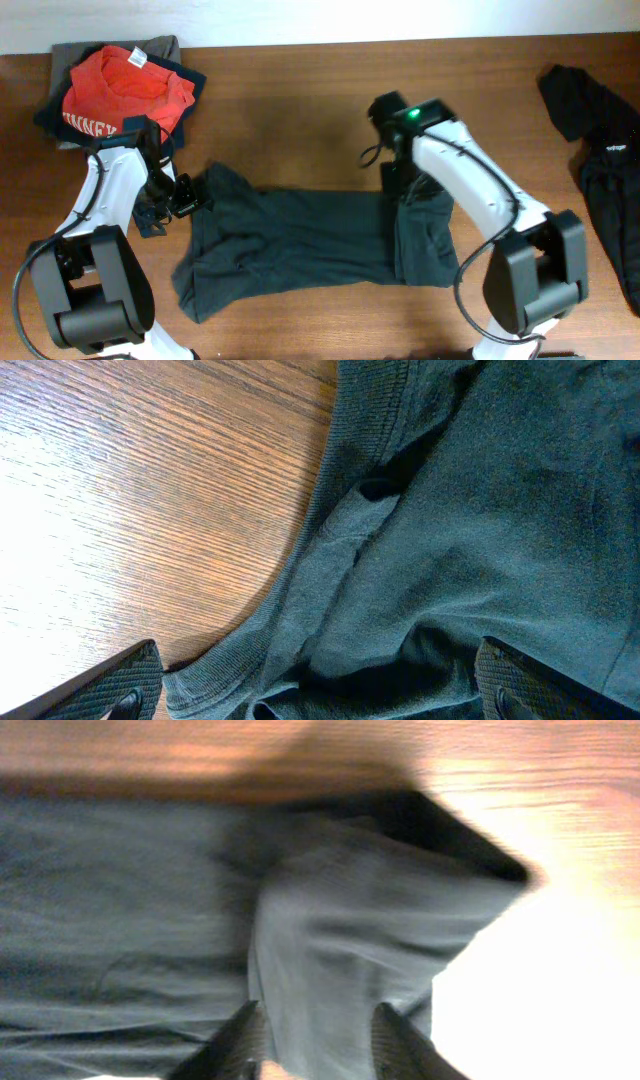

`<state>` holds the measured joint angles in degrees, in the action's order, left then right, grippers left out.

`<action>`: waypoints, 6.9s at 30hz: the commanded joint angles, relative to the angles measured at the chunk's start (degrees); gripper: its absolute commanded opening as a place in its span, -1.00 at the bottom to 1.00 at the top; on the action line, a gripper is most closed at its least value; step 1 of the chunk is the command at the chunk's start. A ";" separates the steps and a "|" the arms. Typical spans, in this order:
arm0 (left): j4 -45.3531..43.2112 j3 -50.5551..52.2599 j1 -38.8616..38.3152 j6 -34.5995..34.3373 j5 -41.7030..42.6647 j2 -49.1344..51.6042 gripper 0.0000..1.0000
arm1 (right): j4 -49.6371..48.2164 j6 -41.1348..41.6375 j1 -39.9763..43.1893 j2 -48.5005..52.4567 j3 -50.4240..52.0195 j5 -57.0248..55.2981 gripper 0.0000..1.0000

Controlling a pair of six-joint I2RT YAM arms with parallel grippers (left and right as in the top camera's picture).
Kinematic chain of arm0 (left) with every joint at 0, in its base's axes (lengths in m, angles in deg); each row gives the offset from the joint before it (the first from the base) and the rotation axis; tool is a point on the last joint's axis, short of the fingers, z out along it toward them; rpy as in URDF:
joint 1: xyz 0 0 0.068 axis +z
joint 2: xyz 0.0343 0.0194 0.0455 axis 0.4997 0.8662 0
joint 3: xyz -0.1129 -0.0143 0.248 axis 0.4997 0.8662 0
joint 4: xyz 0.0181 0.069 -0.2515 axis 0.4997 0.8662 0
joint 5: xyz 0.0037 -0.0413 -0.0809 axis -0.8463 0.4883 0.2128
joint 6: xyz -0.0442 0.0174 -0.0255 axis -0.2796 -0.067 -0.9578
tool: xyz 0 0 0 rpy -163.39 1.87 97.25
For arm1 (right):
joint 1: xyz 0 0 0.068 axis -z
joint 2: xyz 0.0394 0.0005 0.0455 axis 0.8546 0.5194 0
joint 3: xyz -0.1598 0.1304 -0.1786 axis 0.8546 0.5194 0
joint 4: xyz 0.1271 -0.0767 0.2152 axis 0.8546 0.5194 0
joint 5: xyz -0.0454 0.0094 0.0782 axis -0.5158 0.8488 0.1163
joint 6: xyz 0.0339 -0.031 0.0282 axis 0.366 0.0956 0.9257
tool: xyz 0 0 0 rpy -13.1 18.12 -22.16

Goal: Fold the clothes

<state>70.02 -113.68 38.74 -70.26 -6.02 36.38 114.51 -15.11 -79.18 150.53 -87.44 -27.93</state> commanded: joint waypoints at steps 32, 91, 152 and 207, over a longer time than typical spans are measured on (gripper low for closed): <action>0.74 0.50 -0.13 0.68 0.39 -1.22 0.98 | -23.15 -6.82 11.06 -0.63 25.00 16.00 -0.92; 0.68 0.52 -0.13 0.66 0.42 -1.22 0.98 | -21.84 -1.07 4.90 -10.88 36.37 26.62 -0.92; -2.80 0.52 -0.13 1.77 0.44 -1.22 0.98 | -37.03 -5.77 30.32 -3.10 27.98 7.45 -0.92; -4.24 0.55 -3.08 6.67 6.84 -3.13 0.98 | -18.62 -1.84 4.42 9.81 7.28 -13.49 -0.49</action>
<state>65.74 -113.57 35.76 -64.51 0.21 34.85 96.12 -17.74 -74.46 159.91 -80.24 -39.67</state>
